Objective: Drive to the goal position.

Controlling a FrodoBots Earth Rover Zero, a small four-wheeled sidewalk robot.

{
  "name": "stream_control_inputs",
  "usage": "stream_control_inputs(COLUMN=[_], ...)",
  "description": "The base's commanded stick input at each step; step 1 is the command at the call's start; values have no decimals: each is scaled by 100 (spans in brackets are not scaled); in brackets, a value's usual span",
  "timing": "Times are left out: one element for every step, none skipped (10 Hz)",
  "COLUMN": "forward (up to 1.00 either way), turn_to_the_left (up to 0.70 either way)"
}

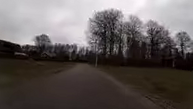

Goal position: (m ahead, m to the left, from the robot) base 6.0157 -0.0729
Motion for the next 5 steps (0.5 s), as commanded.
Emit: stream_control_inputs(forward=[100,100,100,100,100], turn_to_the_left=[0,0,0,0,0])
